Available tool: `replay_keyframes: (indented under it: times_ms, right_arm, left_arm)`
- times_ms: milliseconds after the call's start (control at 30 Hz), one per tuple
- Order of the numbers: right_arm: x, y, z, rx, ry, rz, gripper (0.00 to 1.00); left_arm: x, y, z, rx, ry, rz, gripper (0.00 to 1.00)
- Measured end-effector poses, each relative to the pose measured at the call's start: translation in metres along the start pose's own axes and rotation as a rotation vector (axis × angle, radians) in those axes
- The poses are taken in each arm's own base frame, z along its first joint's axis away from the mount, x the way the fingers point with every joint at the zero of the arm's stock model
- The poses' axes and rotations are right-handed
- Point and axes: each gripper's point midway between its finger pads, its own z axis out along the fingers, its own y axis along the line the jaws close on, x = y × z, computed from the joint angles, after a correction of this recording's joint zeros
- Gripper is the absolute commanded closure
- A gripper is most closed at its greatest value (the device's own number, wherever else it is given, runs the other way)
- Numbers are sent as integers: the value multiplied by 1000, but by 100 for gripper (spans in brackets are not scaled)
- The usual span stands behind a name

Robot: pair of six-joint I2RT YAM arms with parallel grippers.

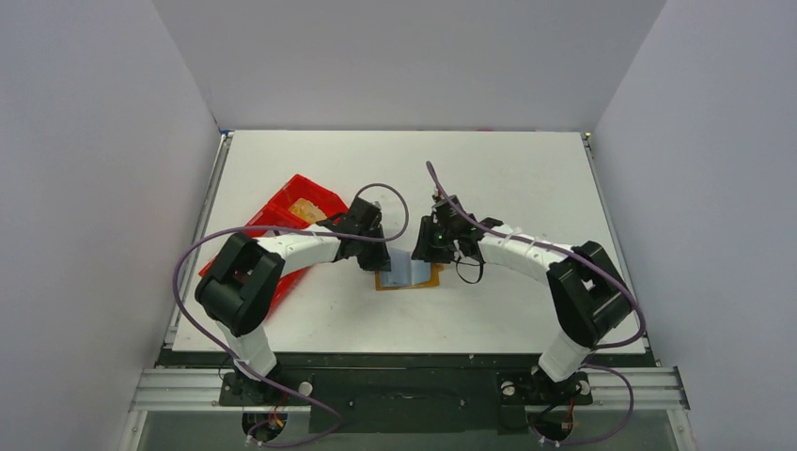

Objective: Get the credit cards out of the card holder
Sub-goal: Remove the credit card from the card holder.

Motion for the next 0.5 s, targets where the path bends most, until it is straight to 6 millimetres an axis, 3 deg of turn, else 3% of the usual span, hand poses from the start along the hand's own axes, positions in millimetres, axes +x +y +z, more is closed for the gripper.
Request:
replay_keyframes:
  times_ms: [167, 333, 500]
  right_arm:
    - [-15, -2, -23, 29, -59, -1, 67]
    - [-27, -9, -46, 62, -114, 4, 67]
    - [-35, -19, -58, 96, -147, 9, 68]
  left_arm:
    - [-1, -8, -1, 13, -3, 14, 100]
    - [-4, -29, -2, 50, -16, 46, 100]
    - [-4, -43, 4, 66, -14, 69, 100]
